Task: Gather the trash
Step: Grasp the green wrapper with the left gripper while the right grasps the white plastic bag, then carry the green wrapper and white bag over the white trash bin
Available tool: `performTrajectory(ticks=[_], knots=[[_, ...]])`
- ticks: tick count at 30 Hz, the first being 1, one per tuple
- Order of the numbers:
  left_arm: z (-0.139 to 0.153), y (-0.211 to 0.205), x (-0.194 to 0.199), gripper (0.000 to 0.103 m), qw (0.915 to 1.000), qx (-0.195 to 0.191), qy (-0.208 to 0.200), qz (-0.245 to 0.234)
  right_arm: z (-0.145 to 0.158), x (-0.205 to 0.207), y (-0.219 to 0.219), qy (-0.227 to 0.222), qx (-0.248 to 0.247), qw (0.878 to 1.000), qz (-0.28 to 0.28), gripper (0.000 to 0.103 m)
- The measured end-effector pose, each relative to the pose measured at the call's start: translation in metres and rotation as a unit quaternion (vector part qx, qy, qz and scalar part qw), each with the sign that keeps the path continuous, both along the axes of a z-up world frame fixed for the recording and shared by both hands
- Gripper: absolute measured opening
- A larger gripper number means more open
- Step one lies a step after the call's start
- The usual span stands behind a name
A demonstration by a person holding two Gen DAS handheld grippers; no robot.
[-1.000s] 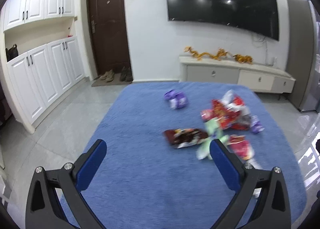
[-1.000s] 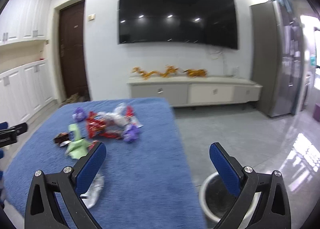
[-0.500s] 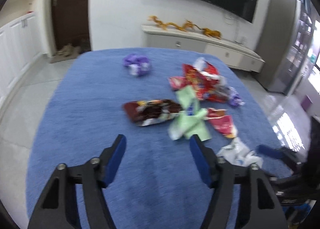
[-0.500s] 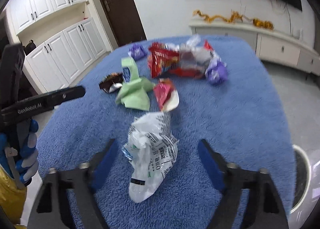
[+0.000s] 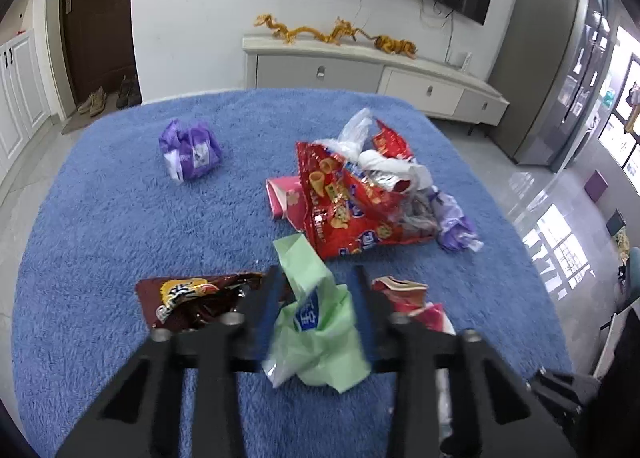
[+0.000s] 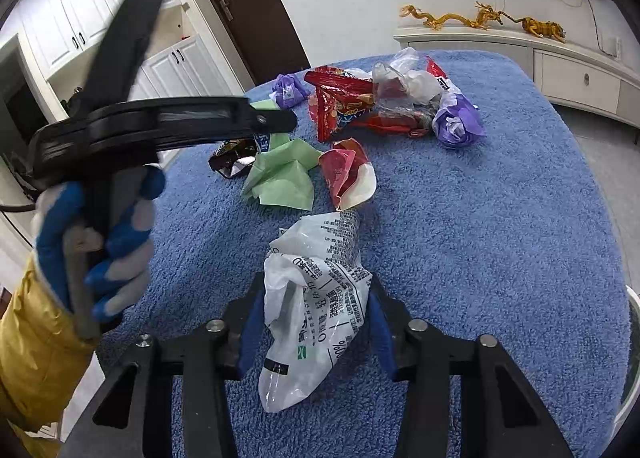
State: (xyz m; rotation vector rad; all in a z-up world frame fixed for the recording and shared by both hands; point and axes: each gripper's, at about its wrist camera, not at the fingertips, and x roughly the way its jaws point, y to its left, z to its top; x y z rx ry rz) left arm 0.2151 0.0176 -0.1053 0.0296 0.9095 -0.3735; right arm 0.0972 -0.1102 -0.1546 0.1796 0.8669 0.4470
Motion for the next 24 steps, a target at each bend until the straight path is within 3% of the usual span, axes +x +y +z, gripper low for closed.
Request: performTrajectory(ticks=[7, 15, 19, 24], knots=[[0.014, 0.012, -0.015, 0.014, 0.9995, -0.02, -0.02, 0.014, 0.007, -0.005, 0.0, -0.019, 0.017, 1.0, 0.006, 0.026], [0.072, 0.017, -0.044, 0.008, 0.9968, -0.028, -0.069, 0.029, 0.038, -0.029, -0.019, -0.068, 0.055, 0.996, 0.004, 0.022], [0.093, -0.019, -0.055, 0.007, 0.9962, -0.036, -0.079, -0.006, 0.053, -0.039, -0.055, -0.095, 0.068, 0.993, -0.035, 0.022], [0.106, -0.094, -0.063, 0.006, 0.994, -0.042, -0.068, -0.075, 0.062, -0.062, -0.132, -0.117, 0.076, 0.983, -0.12, 0.022]])
